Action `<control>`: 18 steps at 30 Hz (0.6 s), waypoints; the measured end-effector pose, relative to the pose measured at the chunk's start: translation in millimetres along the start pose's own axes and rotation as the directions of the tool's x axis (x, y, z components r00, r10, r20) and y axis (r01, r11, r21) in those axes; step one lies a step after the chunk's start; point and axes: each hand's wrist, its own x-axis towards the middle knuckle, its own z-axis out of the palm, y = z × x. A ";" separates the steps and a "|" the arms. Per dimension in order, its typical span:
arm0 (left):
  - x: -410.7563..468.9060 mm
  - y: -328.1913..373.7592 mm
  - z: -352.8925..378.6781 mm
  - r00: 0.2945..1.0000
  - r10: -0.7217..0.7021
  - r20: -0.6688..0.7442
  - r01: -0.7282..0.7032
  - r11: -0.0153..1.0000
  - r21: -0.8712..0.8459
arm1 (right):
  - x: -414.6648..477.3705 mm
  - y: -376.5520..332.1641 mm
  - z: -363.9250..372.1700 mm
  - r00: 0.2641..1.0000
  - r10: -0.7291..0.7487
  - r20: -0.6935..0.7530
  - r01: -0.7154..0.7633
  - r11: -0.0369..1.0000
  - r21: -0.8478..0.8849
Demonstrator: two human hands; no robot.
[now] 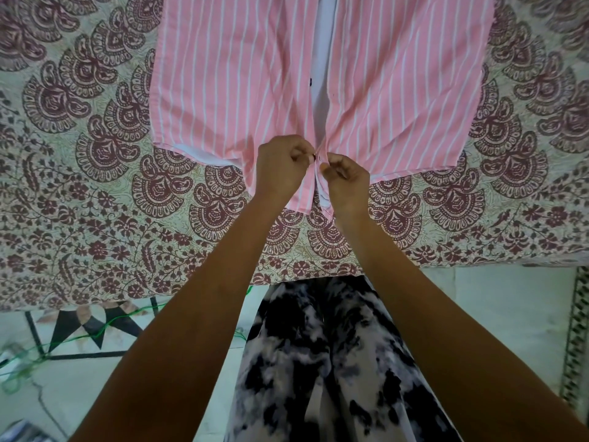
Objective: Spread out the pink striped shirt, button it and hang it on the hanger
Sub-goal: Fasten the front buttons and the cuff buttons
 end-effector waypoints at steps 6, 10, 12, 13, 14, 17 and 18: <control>-2.7 2.6 -2.8 1.000 -0.017 0.004 0.018 0.997 -0.079 | 0.9 0.4 3.0 1.000 0.015 -0.025 -0.016 0.999 -0.033; -6.5 6.0 -2.6 1.000 -0.020 -0.007 0.020 0.997 -0.081 | 4.0 1.7 3.8 0.998 0.059 -0.002 -0.059 0.998 -0.023; -7.0 8.2 -1.8 1.000 -0.028 -0.015 0.027 0.996 -0.088 | 4.6 2.0 3.0 0.998 0.054 0.010 -0.054 0.998 -0.023; -6.7 8.7 -1.2 0.999 -0.032 -0.013 0.031 0.996 -0.089 | 4.0 0.9 2.1 0.999 0.045 0.015 -0.045 0.999 -0.029; -6.3 9.2 -0.9 0.999 -0.037 -0.013 0.036 0.996 -0.087 | 3.1 0.1 1.2 0.999 0.034 0.023 -0.034 0.999 -0.028; -4.5 8.5 -0.5 0.998 -0.047 -0.027 0.045 0.996 -0.072 | -0.4 -2.8 0.2 0.999 -0.003 0.045 0.005 1.000 -0.031; -4.2 8.5 -0.3 0.998 -0.049 -0.033 0.047 0.997 -0.060 | -0.8 -3.1 0.2 0.999 -0.017 0.041 0.019 0.999 -0.038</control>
